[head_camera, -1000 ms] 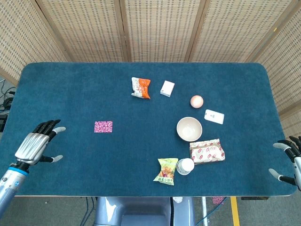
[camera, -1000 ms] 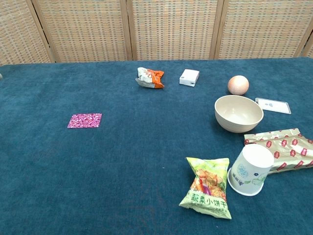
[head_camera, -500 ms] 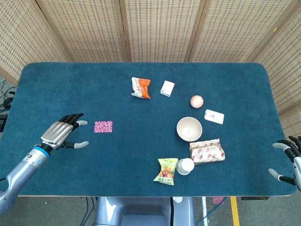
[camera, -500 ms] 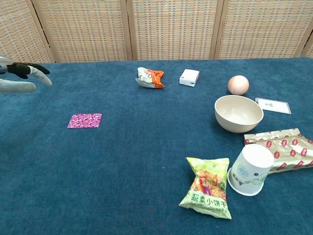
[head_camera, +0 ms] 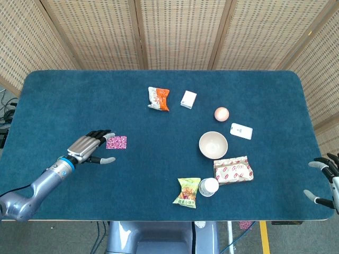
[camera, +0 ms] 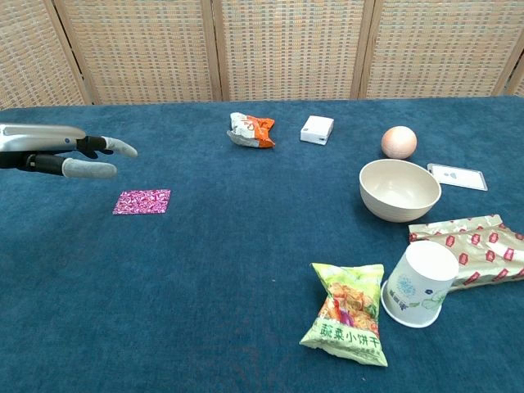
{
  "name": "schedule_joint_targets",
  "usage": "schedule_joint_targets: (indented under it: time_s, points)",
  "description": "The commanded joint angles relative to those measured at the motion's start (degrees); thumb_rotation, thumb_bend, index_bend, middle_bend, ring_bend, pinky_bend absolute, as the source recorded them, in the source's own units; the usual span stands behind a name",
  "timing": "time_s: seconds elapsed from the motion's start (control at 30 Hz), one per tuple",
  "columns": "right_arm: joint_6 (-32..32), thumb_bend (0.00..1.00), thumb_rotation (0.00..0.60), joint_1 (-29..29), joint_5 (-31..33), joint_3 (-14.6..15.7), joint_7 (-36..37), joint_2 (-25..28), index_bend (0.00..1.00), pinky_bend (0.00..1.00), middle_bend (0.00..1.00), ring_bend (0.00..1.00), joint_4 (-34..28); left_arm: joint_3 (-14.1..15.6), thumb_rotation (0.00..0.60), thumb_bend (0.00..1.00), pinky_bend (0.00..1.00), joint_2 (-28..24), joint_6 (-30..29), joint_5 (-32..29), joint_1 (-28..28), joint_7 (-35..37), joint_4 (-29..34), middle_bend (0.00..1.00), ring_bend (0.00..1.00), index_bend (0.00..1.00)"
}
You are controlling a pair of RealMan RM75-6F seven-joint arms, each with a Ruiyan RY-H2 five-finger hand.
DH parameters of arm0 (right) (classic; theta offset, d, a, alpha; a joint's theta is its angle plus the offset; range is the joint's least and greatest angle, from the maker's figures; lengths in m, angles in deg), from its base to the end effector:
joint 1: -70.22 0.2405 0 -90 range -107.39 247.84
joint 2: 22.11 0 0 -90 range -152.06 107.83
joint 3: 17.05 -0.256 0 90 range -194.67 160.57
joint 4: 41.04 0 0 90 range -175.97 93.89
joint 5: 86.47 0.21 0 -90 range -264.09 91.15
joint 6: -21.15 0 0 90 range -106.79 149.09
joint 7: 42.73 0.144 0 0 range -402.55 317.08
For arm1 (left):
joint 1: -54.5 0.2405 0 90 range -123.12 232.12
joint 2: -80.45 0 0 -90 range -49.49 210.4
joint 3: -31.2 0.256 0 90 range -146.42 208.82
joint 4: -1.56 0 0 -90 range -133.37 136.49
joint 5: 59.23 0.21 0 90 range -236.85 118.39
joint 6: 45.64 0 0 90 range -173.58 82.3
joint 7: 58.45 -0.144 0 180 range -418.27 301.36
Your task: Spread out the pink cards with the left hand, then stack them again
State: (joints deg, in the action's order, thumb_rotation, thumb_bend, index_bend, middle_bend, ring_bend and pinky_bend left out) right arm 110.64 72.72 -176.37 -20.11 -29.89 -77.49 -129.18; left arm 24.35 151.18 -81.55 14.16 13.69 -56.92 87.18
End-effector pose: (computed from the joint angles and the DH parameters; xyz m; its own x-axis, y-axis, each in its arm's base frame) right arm -0.3249 -0.1694 0.2228 0.3981 0.0615 0.9153 -0.9149 -0.0464 0.4011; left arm -0.2181 0.3455 0.0468 0.4730 0.5041 0.7226 0.8772 -0.3464 -0.3326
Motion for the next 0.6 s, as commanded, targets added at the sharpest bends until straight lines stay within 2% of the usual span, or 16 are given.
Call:
schedule_joint_targets:
  time_s: [0.03, 0.6]
  points:
    - [0.2, 0.14, 0.600, -0.2, 0.0, 0.0, 0.1, 0.0, 0.32, 0.08, 0.28, 0.15, 0.1, 0.5, 0.052, 0.00, 0.06, 1.0, 0.3, -0.4, -0.6, 0.2, -0.9, 0.00, 0.00, 0.05]
    - [0.8, 0.14, 0.600, -1.0, 0.4, 0.1, 1.0, -0.1, 0.32, 0.08, 0.28, 0.15, 1.0, 2.2, 0.049, 0.00, 0.06, 6.8, 3.1, -4.9, -3.1, -1.0, -6.7, 0.00, 0.00, 0.05]
